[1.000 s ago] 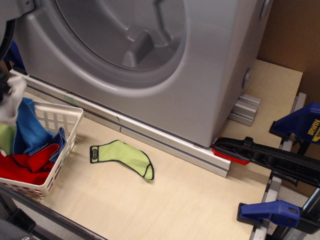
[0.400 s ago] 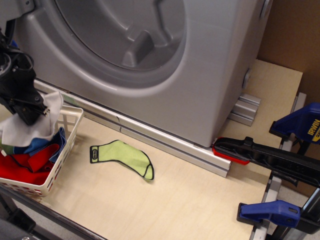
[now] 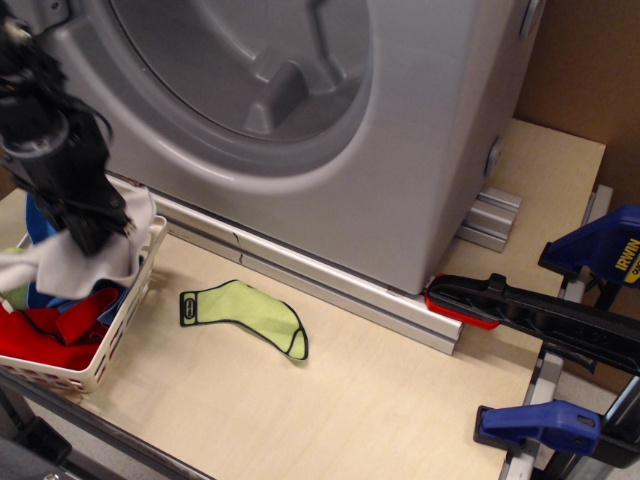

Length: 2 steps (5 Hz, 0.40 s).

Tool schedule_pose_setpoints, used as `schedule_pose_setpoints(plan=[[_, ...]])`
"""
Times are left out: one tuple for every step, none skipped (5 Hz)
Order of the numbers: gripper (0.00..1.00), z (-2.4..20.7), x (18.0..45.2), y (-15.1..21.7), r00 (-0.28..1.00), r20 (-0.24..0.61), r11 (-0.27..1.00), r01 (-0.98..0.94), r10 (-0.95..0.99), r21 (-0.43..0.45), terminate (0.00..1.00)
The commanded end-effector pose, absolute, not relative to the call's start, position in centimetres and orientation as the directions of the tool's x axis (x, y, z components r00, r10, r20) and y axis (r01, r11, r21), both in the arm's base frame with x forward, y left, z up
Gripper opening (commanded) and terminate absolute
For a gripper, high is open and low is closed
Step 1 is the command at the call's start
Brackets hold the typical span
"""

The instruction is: Take clothes out of laundry machine

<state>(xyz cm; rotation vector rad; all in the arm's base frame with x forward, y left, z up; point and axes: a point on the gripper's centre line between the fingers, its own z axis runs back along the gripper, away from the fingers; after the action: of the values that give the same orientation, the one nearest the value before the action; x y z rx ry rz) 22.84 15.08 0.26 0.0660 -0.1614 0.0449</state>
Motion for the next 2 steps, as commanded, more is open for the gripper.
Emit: schedule_pose_setpoints(plan=[[0.0,-0.79,21.97,15.62,0.99,0.122,0.992,-0.083,0.071,0.093,0.0],[1.0,0.14,21.19,16.29,0.989,0.101,0.989,-0.121,0.112,0.087,0.0]])
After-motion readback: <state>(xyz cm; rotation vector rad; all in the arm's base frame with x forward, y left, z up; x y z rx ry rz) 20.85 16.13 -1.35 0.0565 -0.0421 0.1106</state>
